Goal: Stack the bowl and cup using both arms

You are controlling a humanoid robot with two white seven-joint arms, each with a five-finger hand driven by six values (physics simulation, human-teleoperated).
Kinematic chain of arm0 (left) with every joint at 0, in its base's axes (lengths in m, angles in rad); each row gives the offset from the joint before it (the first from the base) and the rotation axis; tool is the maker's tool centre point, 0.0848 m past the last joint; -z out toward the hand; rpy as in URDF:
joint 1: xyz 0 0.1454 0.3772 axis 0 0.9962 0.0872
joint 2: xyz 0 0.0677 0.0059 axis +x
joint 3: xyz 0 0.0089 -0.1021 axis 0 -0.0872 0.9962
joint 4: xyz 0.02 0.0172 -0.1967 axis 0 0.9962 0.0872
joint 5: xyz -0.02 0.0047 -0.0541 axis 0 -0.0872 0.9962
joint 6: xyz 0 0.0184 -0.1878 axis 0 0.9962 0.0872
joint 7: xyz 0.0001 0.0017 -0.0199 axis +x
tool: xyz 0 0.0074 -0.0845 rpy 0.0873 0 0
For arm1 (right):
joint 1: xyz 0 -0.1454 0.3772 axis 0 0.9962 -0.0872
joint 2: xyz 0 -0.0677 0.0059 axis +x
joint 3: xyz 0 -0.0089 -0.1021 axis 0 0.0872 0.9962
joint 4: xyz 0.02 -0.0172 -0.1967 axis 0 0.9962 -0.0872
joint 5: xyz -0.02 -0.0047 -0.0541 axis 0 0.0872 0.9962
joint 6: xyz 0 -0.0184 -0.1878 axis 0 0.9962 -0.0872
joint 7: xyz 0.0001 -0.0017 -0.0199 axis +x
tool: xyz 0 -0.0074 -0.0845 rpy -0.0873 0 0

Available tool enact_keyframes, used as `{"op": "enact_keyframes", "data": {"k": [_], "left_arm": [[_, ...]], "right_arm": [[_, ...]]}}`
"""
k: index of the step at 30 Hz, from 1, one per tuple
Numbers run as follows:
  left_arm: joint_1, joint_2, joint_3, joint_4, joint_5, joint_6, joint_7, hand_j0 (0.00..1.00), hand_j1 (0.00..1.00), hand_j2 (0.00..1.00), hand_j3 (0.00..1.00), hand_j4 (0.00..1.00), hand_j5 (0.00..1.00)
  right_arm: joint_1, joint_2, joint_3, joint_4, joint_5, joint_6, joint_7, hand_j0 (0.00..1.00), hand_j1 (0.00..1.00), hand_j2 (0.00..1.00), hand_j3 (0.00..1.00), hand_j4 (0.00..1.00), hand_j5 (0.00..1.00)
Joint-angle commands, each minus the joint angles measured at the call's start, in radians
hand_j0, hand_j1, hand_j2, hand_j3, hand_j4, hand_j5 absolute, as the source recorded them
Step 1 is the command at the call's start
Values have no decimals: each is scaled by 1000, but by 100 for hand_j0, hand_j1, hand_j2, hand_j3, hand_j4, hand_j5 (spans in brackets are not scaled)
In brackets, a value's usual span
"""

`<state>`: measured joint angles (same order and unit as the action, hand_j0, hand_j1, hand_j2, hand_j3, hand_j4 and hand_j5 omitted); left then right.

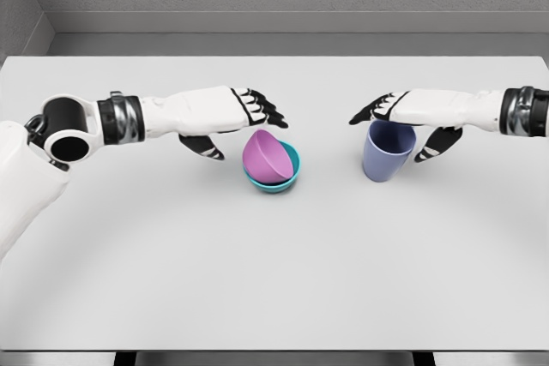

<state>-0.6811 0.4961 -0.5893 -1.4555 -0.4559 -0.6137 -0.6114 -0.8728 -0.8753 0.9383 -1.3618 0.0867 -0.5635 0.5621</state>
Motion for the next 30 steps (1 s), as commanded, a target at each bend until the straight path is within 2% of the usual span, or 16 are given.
{"op": "enact_keyframes", "data": {"k": [1, 8, 9, 10, 11, 12, 13, 14, 16, 17, 22, 25, 27, 30], "left_arm": [[0, 5, 5, 0, 14, 3, 1, 100, 100, 100, 100, 100, 100], [8, 19, 8, 0, 43, 3, 1, 100, 100, 100, 100, 100, 100], [21, 36, 86, 1, 43, 3, 1, 100, 100, 100, 100, 100, 100], [86, 76, 187, 0, 51, 3, 1, 100, 100, 100, 100, 100, 100], [150, 142, 325, 1, 72, 3, 1, 100, 100, 100, 100, 100, 100], [244, 231, 394, 3, 129, 3, 1, 100, 100, 100, 100, 100, 100], [302, 281, 424, 49, 203, 3, 1, 100, 100, 100, 100, 100, 100], [360, 321, 465, 138, 272, 3, 1, 100, 100, 100, 100, 100, 100], [391, 294, 545, 279, 401, 3, 1, 100, 100, 100, 100, 100, 100], [385, 286, 577, 322, 408, 3, 1, 100, 100, 100, 100, 100, 100], [385, 286, 612, 322, 408, 3, 1, 100, 100, 100, 100, 100, 100], [394, 295, 600, 314, 404, 3, 1, 100, 100, 100, 100, 100, 100], [394, 297, 508, 293, 401, 3, 1, 100, 100, 100, 100, 100, 100], [393, 288, 491, 268, 401, 3, 1, 100, 100, 100, 100, 100, 100]], "right_arm": [[0, -18, -3, 0, -7, 2, -2, 100, 100, 100, 100, 100, 100], [-12, -22, -4, 1, -5, 2, 1, 100, 100, 100, 100, 100, 100], [-12, -22, -4, 1, -5, 2, 2, 100, 100, 100, 100, 100, 100], [-12, -14, -4, 1, -5, 2, 16, 100, 100, 100, 100, 100, 100], [-14, -10, -7, 4, -5, 4, 42, 100, 100, 100, 100, 100, 100], [-14, -10, -7, 4, -5, 4, 42, 100, 100, 100, 100, 100, 100], [-12, -10, -9, 6, -5, 4, 44, 100, 100, 100, 100, 100, 100], [-12, -10, -9, 6, -5, 5, 49, 100, 100, 100, 100, 100, 100], [-12, -8, -10, 7, -4, 5, 49, 100, 100, 100, 100, 100, 100], [-12, -8, -12, 7, -4, 5, 49, 100, 100, 100, 100, 100, 100], [-12, -8, -10, 6, -4, 5, 49, 100, 100, 100, 100, 100, 100], [-12, -8, -10, 6, -4, 8, 49, 100, 100, 100, 100, 100, 100], [-12, 7, -9, 9, -4, 11, 49, 100, 100, 100, 100, 100, 100], [-12, 15, -9, 9, -4, 13, 49, 100, 100, 100, 100, 100, 100]]}}
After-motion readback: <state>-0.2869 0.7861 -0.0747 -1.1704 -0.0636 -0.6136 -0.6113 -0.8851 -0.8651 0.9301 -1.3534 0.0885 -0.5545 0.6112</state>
